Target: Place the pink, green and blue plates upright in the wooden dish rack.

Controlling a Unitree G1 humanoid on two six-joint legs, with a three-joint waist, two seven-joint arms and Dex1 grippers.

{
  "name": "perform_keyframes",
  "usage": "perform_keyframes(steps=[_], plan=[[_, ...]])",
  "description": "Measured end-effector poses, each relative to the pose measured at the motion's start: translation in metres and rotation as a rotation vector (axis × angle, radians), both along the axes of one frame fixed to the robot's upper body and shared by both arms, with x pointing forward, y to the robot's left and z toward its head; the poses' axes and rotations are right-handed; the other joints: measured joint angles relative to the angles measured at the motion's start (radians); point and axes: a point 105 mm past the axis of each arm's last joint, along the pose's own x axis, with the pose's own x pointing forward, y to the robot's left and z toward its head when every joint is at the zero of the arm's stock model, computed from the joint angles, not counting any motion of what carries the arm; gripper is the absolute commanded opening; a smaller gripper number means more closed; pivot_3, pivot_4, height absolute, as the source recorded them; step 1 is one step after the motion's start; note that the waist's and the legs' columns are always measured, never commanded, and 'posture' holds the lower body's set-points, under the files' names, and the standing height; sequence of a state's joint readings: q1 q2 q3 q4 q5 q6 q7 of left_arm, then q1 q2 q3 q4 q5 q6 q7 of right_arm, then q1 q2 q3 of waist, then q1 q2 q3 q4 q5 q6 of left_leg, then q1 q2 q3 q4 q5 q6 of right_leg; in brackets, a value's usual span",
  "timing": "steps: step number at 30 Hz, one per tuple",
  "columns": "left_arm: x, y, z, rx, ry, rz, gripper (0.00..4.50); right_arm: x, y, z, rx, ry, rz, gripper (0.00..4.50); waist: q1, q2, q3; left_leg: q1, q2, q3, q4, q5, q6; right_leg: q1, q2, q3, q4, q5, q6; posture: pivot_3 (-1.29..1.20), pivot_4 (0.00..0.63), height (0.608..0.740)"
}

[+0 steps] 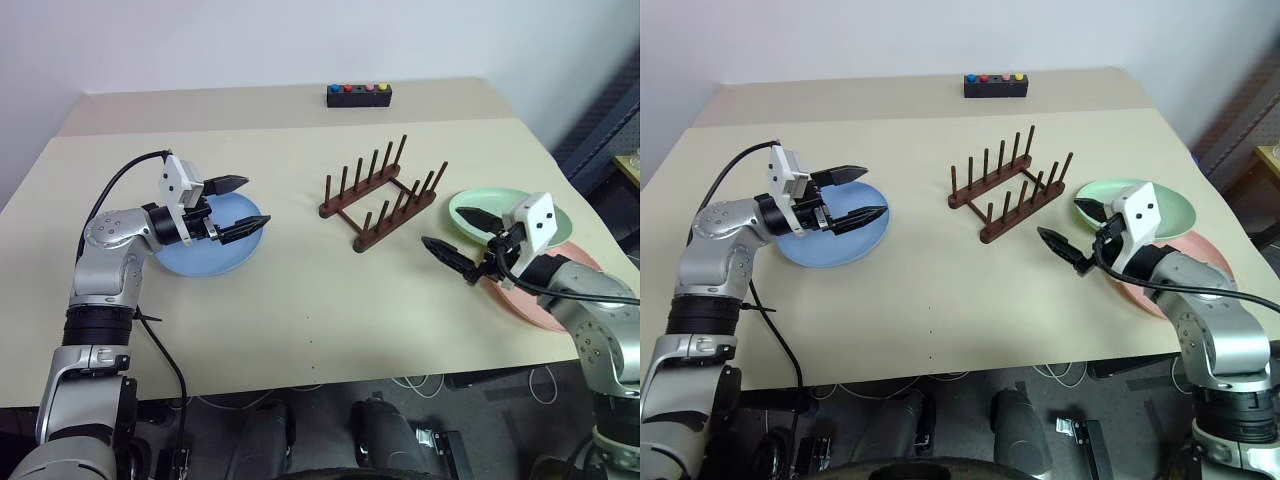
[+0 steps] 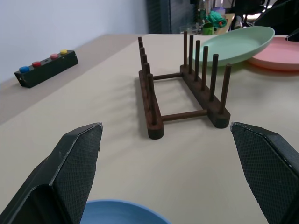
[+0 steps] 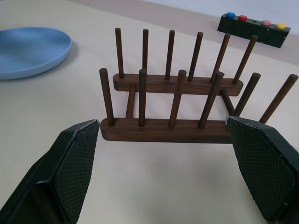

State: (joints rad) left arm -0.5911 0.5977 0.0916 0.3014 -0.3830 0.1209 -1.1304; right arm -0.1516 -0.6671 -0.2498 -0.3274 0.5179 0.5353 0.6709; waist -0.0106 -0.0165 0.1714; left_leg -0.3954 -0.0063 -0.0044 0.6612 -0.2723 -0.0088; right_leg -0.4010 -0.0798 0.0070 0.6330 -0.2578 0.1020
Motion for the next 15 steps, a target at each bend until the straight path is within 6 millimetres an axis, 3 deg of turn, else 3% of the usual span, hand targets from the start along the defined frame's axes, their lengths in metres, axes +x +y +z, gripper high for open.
perform_keyframes(steps=[15], plan=[[0.0003, -0.0004, 0.0005, 0.009, -0.004, 0.001, 4.5, 0.0069, 0.0054, 0.008, 0.019, -0.039, 0.01, 4.44, 0.001, 0.0, 0.0, 0.0, 0.0, 0.0, 0.0, 0.0, 0.0, 0.0, 0.0, 0.0, 0.0, 0.0, 0.0, 0.0, 0.15, 0.74]])
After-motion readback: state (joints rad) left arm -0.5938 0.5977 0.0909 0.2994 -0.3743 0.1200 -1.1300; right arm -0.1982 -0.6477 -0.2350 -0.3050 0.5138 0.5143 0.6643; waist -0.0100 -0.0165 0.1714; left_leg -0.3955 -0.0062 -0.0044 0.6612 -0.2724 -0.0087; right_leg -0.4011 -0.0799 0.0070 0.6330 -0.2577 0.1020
